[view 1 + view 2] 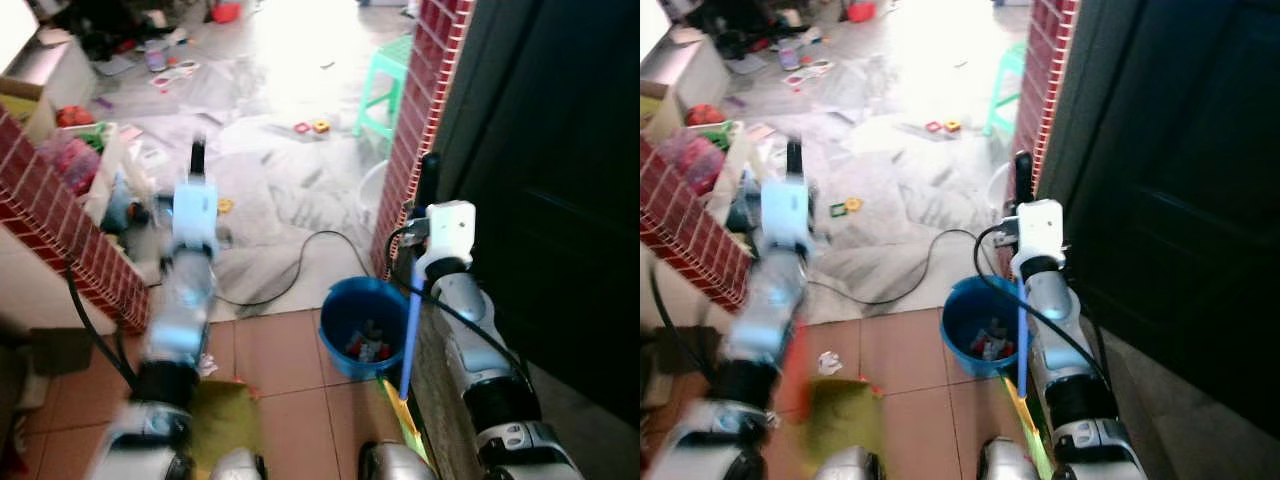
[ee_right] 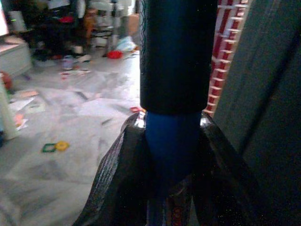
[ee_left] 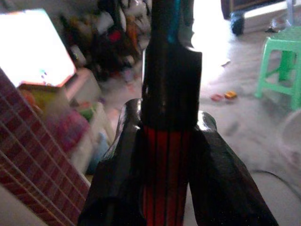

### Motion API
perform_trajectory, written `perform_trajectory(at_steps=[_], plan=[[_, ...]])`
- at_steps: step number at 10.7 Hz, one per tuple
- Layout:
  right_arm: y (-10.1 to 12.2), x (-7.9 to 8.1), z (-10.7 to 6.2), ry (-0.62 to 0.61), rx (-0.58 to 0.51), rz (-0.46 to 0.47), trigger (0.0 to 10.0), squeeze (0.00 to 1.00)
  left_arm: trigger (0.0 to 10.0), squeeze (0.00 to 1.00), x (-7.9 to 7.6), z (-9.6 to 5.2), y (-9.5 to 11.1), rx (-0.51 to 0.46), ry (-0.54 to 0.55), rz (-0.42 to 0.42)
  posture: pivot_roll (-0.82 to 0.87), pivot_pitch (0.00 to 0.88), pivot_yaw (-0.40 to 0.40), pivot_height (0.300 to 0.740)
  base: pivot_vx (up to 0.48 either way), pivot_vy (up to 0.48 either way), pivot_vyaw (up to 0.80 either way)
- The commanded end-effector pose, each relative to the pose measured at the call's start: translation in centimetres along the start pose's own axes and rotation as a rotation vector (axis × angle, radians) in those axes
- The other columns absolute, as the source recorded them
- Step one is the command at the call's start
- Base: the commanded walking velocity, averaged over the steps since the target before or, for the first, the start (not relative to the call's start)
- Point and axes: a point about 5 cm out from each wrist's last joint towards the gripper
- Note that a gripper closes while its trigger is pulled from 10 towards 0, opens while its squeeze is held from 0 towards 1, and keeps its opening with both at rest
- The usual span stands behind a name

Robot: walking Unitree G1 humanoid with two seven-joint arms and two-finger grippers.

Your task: Sweep floor

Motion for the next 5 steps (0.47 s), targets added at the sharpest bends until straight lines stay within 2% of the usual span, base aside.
perform_trajectory(at_steps=[1,2,3,5], plan=[[0.8,0.6,0.1,0.026,-0.043,0.017,10.0,0.00,10.0,0.00,0.0,0.1,1.8,-0.088,0.004,-0.047,-0.11,0.062,0.060,0.740,0.000,0.000,0.00],[0.7,0.6,0.1,0.027,-0.040,0.014,10.0,0.00,10.0,0.00,-0.4,-0.3,1.7,-0.081,-0.030,-0.116,-0.10,0.061,0.058,0.740,0.000,0.469,0.00],[0.7,0.6,0.1,0.027,-0.037,0.016,10.0,0.00,10.0,0.00,-0.7,-0.3,1.4,-0.068,0.000,-0.075,-0.10,0.063,0.057,0.740,0.000,0.480,0.00],[0.7,0.7,0.2,0.032,-0.035,0.016,10.0,0.00,10.0,0.00,-1.2,-0.6,1.8,-0.068,-0.054,-0.157,-0.10,0.066,0.055,0.740,0.000,0.480,0.00]])
Point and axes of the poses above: a point about 5 cm out from each wrist's last joint towards the gripper, its own z axis pointing out of the wrist towards the gripper, its own y axis along the axis of the wrist's last joint, x = y × z, and after that the axes turned 8 degrees about z, right-handed
